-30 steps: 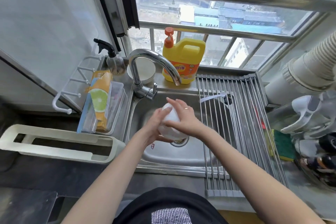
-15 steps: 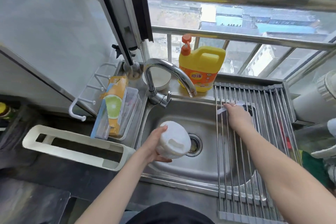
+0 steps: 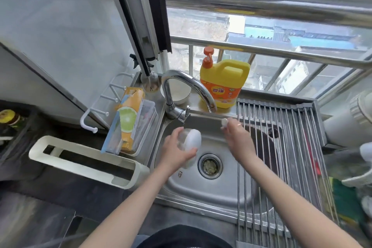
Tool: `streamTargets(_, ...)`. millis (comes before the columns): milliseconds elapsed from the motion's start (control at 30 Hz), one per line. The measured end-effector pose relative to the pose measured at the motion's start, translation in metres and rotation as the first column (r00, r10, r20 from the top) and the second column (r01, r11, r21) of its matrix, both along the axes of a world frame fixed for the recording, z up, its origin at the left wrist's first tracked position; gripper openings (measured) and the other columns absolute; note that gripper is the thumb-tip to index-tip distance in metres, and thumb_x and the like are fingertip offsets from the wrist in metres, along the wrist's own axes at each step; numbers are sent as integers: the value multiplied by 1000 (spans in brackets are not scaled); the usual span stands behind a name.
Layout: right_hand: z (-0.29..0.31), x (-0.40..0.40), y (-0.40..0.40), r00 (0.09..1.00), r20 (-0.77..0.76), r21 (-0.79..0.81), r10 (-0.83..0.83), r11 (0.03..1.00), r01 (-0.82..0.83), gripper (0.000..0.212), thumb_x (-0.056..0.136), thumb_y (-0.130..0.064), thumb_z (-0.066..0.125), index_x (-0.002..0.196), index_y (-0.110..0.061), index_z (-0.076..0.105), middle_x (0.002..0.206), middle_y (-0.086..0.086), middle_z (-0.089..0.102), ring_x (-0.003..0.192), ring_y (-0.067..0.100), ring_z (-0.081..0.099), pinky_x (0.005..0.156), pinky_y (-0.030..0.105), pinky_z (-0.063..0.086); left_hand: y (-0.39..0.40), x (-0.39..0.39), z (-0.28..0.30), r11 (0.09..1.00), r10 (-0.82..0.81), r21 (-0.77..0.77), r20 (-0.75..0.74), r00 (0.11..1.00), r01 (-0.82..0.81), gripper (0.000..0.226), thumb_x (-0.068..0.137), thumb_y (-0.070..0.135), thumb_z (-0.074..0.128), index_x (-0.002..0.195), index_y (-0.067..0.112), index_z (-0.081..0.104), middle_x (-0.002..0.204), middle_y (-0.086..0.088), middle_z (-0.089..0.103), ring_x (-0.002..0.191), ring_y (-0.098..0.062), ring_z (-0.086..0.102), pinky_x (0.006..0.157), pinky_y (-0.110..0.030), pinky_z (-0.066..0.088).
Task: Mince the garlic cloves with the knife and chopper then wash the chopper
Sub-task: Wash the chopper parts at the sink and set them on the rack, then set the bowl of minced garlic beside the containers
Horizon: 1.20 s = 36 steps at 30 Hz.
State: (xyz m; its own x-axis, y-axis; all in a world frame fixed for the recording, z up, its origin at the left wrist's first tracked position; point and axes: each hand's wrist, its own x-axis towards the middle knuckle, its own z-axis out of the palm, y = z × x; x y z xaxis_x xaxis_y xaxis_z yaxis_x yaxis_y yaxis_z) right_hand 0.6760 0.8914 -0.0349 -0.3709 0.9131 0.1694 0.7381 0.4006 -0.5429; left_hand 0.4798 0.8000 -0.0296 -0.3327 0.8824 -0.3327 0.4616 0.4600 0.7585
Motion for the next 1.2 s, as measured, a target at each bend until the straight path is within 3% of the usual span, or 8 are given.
streamTargets(167,-13,-20,-42,968,-151,-169,-201,970,175,14,95,-13,51,83,-12,45,73,-2,49,62,20,47,54,35,34,-15,7,1,968,-149,136,-356,922,209,80,67,37,74,138,34,36,137,1,41,119,-20,48,96,-35,43)
streamTargets(300,-7,-28,-64,974,-135,-105,-180,980,167,13,94,-12,51,82,-10,46,70,3,53,62,27,50,52,37,36,-21,4,9,999,40,-7,66,997,-39,75,68,38,78,134,31,43,131,-1,48,109,-18,51,83,-27,43)
streamTargets(433,23,-54,-82,917,-369,-124,-152,986,113,20,98,-15,48,80,-12,42,67,-4,44,61,15,40,55,29,26,-42,-6,25,960,263,-56,524,810,-276,84,47,60,65,122,26,47,130,-11,52,104,-23,55,79,-33,49)
streamTargets(600,61,-110,-104,931,-330,127,156,985,-120,25,96,-31,42,95,-15,61,76,-8,54,75,22,52,60,32,38,-81,-41,56,959,274,-146,690,670,-242,54,68,59,60,116,33,55,112,-7,63,93,-31,67,58,-44,57)
streamTargets(700,78,-157,-121,892,-240,231,382,915,-330,24,92,-30,45,98,-17,64,79,0,66,73,26,59,59,33,44,-111,-78,70,922,363,-176,702,613,-344,69,64,66,61,120,25,58,113,-13,65,95,-34,65,54,-39,55)
streamTargets(833,96,-227,-157,772,-168,191,613,788,-585,28,92,-33,43,105,-22,65,90,0,67,84,27,59,68,32,41,-169,-128,83,809,497,-169,707,503,-563,54,83,62,50,111,18,64,95,-12,71,81,-31,67,53,-38,53)
streamTargets(1000,104,-300,-229,616,-75,130,784,621,-773,41,87,-36,40,123,-38,59,109,2,55,102,28,48,83,43,40,-253,-177,90,603,619,-192,725,302,-774,70,73,69,51,109,12,67,82,-12,71,64,-29,68,47,-35,52)
streamTargets(1200,106,-377,-349,413,-116,124,903,426,-896,45,85,-37,37,125,-36,58,118,4,55,108,29,53,88,44,45,-381,-221,99,325,753,-179,643,139,-929,53,88,60,44,101,15,69,77,-8,72,68,-25,68,49,-36,53)
